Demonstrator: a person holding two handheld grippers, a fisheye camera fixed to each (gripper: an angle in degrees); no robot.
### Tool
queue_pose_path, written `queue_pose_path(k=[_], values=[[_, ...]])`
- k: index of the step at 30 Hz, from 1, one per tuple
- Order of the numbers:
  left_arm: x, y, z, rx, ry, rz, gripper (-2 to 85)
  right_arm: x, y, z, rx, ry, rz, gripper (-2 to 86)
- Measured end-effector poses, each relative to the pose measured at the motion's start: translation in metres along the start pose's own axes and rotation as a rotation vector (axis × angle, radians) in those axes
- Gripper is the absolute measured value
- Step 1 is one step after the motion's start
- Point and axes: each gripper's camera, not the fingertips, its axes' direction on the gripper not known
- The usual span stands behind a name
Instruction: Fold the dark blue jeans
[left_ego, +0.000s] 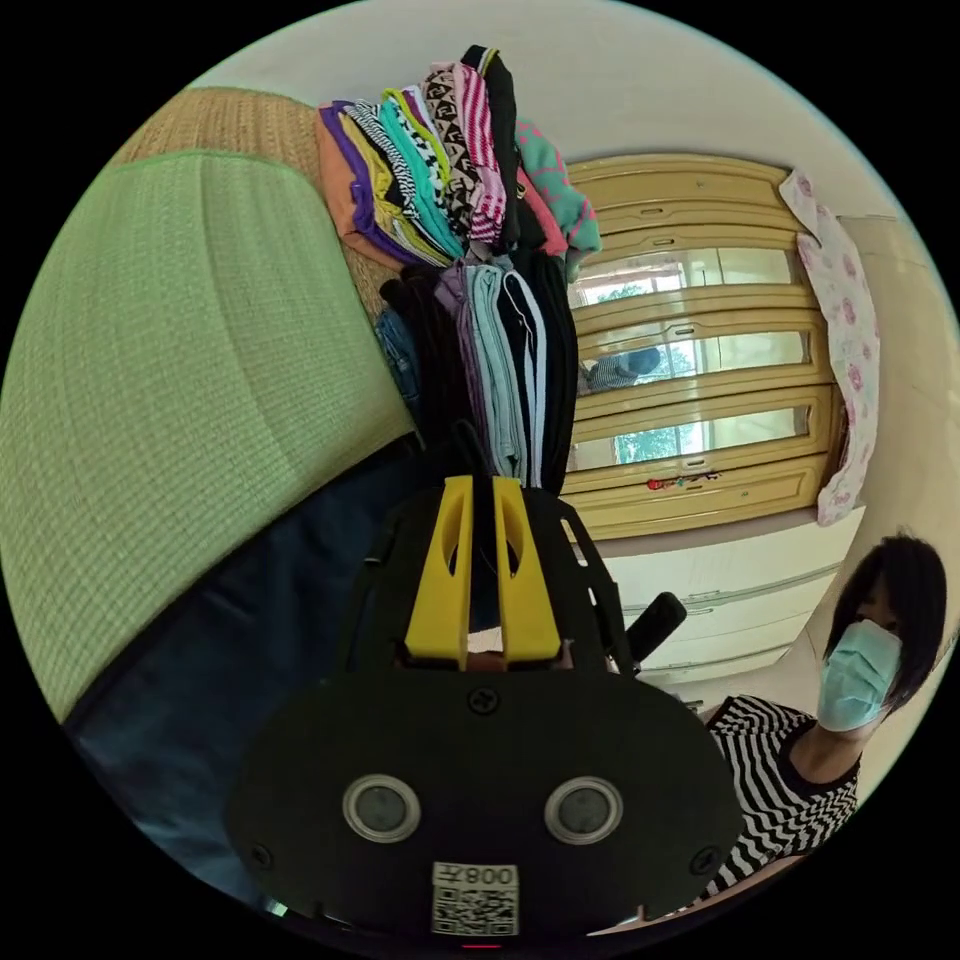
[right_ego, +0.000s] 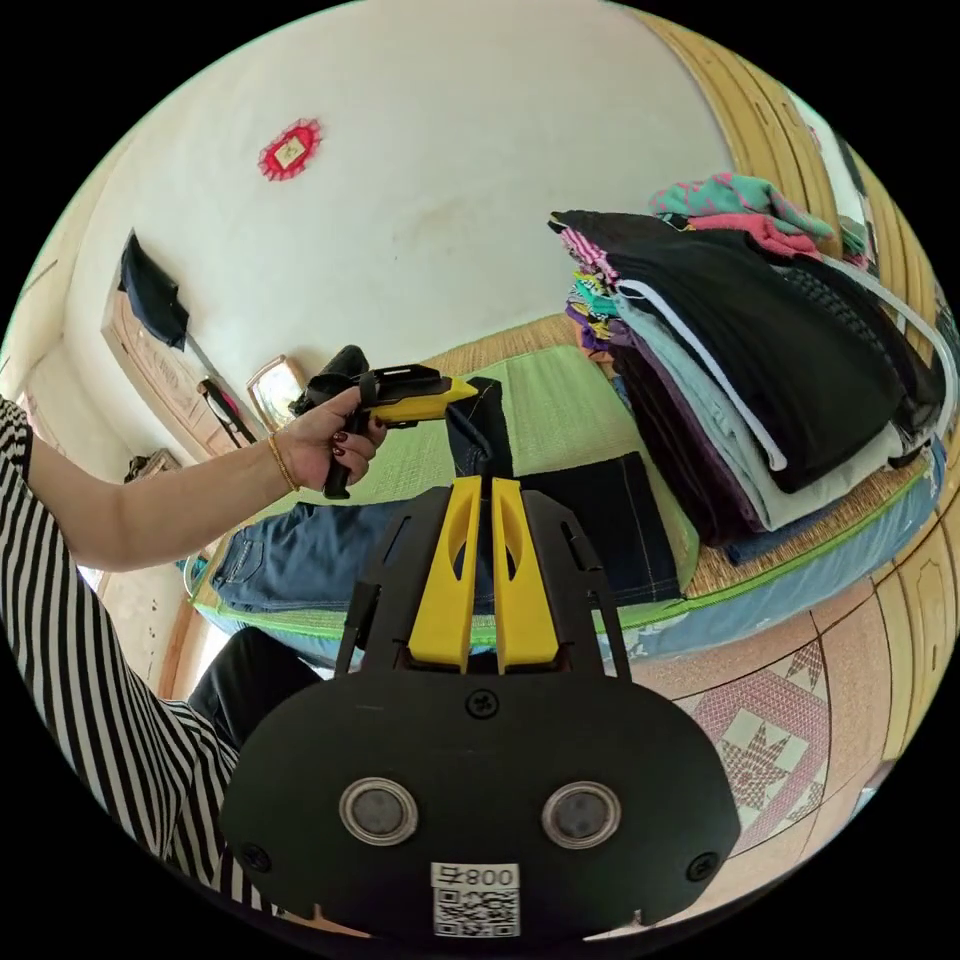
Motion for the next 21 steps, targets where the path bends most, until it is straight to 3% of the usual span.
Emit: queue_pose_path(k=[9,21], values=[[0.028,-0.04,0.087,-0.207,-0.257,0.064,3.5,0.1,0.013,0.011,-0.003,-0.023,0.324,1.5],[0.036,-0.047,0.135,-0.36,-0.385,0.081,5.5,0.141,0.0,0.044,-0.072,0.01,0.413,1.6]])
